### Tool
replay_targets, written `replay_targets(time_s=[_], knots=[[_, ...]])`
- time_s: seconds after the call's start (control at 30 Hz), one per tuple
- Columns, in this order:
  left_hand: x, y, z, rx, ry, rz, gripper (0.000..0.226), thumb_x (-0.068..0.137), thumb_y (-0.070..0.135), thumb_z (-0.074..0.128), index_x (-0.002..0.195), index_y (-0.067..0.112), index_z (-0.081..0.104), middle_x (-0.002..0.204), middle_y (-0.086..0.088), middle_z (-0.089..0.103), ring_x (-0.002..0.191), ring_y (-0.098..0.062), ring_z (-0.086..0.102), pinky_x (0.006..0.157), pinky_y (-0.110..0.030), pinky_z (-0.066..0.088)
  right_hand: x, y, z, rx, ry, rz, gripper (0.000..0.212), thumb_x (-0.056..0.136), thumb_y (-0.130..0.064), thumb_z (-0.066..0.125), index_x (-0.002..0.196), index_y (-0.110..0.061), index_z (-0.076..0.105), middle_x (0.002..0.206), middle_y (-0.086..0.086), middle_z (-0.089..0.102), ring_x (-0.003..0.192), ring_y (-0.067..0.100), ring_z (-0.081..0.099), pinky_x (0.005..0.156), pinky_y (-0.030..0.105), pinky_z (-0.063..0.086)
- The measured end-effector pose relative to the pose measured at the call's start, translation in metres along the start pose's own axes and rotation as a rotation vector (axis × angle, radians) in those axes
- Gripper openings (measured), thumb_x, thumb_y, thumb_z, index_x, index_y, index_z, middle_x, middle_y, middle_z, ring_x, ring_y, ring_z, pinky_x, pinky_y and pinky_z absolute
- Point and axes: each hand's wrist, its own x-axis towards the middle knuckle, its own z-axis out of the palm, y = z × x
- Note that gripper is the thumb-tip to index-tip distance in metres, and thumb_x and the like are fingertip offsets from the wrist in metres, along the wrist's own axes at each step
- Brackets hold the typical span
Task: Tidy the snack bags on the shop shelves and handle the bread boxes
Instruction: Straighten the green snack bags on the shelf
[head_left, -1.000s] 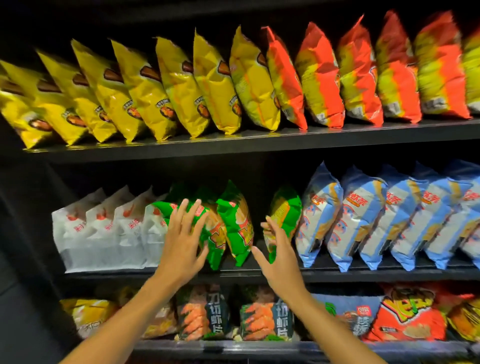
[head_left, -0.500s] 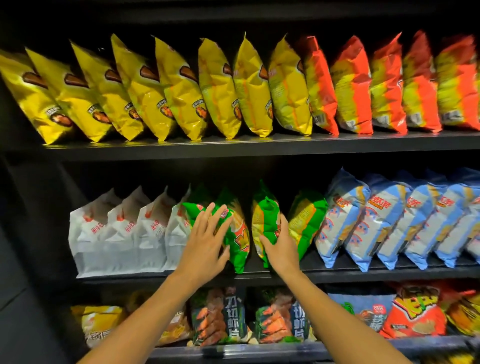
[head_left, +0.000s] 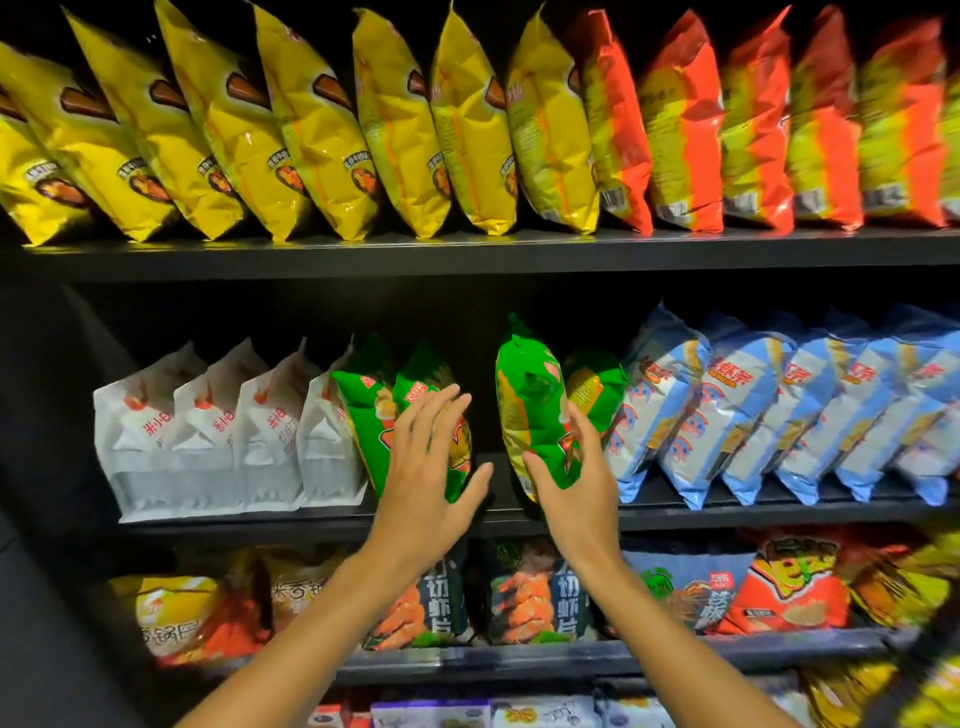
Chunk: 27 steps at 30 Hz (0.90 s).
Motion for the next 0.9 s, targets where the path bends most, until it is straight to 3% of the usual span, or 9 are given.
replay_targets(time_s=[0.07, 0.13, 0.27, 0.4, 0.47, 0.53, 0.67, 0.77, 0.9], knots=[[-0.012, 0.033, 0.009, -0.322, -0.060, -0.231, 0.079, 0.096, 0.053, 0.065, 0.159, 0.028, 0.025, 0.163, 0.014, 0.028, 0.152, 0.000, 0.020, 0.120, -0.011, 0.017, -0.021, -0.008, -0.010, 0.031, 0.018, -0.030, 0.077, 0.089, -0.026, 0.080, 0.150, -0.049, 0.040, 0.148, -0.018, 0.050, 0.138, -0.004, 0.045, 0.112, 0.029, 0.043], [-0.020, 0.058, 0.023, -0.624, -0.082, -0.383, 0.084, 0.090, 0.049, 0.073, 0.157, 0.030, 0.027, 0.157, 0.019, 0.040, 0.144, 0.006, 0.035, 0.112, -0.008, 0.029, -0.042, -0.014, -0.017, 0.042, 0.012, -0.070, 0.075, 0.086, -0.020, 0.076, 0.148, -0.046, 0.044, 0.147, -0.017, 0.049, 0.138, -0.009, 0.040, 0.114, 0.025, 0.040], [-0.034, 0.087, 0.044, -0.965, 0.057, -0.655, 0.042, 0.088, 0.029, 0.080, 0.123, 0.023, 0.059, 0.113, 0.016, 0.076, 0.110, 0.001, 0.068, 0.088, -0.014, 0.051, -0.080, -0.005, -0.028, -0.150, -0.108, -0.308, 0.076, 0.087, -0.036, 0.066, 0.157, -0.023, 0.041, 0.160, -0.003, 0.037, 0.150, 0.017, 0.033, 0.120, 0.036, 0.035], [-0.049, 0.077, 0.047, -0.988, 0.129, -0.776, 0.042, 0.090, 0.035, 0.077, 0.126, 0.019, 0.063, 0.116, 0.008, 0.076, 0.110, -0.003, 0.070, 0.088, -0.017, 0.054, -0.097, 0.009, -0.056, -0.145, -0.207, -0.335, 0.061, 0.096, -0.042, 0.065, 0.153, -0.027, 0.047, 0.159, -0.007, 0.038, 0.149, 0.018, 0.034, 0.121, 0.028, 0.030], [-0.059, 0.069, 0.046, -0.942, 0.015, -0.782, 0.056, 0.084, 0.050, 0.077, 0.130, 0.021, 0.064, 0.122, 0.008, 0.075, 0.116, -0.009, 0.069, 0.096, -0.026, 0.054, -0.094, 0.006, -0.069, -0.013, -0.104, -0.240, 0.054, 0.100, -0.040, 0.064, 0.150, -0.029, 0.049, 0.155, -0.012, 0.042, 0.146, 0.016, 0.039, 0.120, 0.034, 0.035], [-0.070, 0.066, 0.043, -0.930, -0.127, -0.779, 0.052, 0.083, 0.050, 0.076, 0.126, 0.022, 0.065, 0.118, 0.012, 0.076, 0.112, -0.007, 0.070, 0.090, -0.020, 0.054, -0.083, -0.003, -0.079, 0.196, -0.028, -0.043, 0.052, 0.102, -0.037, 0.063, 0.150, -0.033, 0.044, 0.153, -0.016, 0.047, 0.144, 0.011, 0.045, 0.119, 0.042, 0.039], [-0.091, 0.068, 0.032, -0.951, -0.406, -0.748, 0.046, 0.084, 0.053, 0.077, 0.118, 0.025, 0.063, 0.106, 0.026, 0.075, 0.099, 0.007, 0.070, 0.078, -0.008, 0.051, -0.063, -0.015, -0.092, 0.454, -0.277, 0.200, 0.066, 0.094, -0.045, 0.067, 0.153, -0.042, 0.037, 0.151, -0.027, 0.050, 0.144, 0.002, 0.044, 0.123, 0.042, 0.035], [-0.104, 0.063, 0.025, -0.924, -0.514, -0.749, 0.078, 0.067, 0.077, 0.077, 0.124, 0.026, 0.060, 0.116, 0.023, 0.074, 0.109, 0.000, 0.069, 0.086, -0.016, 0.054, -0.070, -0.015, -0.090, 0.510, -0.376, 0.226, 0.065, 0.092, -0.034, 0.073, 0.150, -0.023, 0.047, 0.144, -0.002, 0.063, 0.134, 0.022, 0.060, 0.110, 0.047, 0.050], [-0.107, 0.065, 0.016, -0.948, -0.462, -0.669, 0.099, 0.058, 0.084, 0.076, 0.138, 0.034, 0.047, 0.131, 0.031, 0.063, 0.126, 0.004, 0.058, 0.102, -0.021, 0.051, -0.087, -0.013, -0.082, 0.487, -0.127, 0.207, 0.033, 0.084, -0.015, 0.076, 0.116, -0.011, 0.069, 0.112, 0.009, 0.077, 0.109, 0.027, 0.073, 0.095, 0.048, 0.059]])
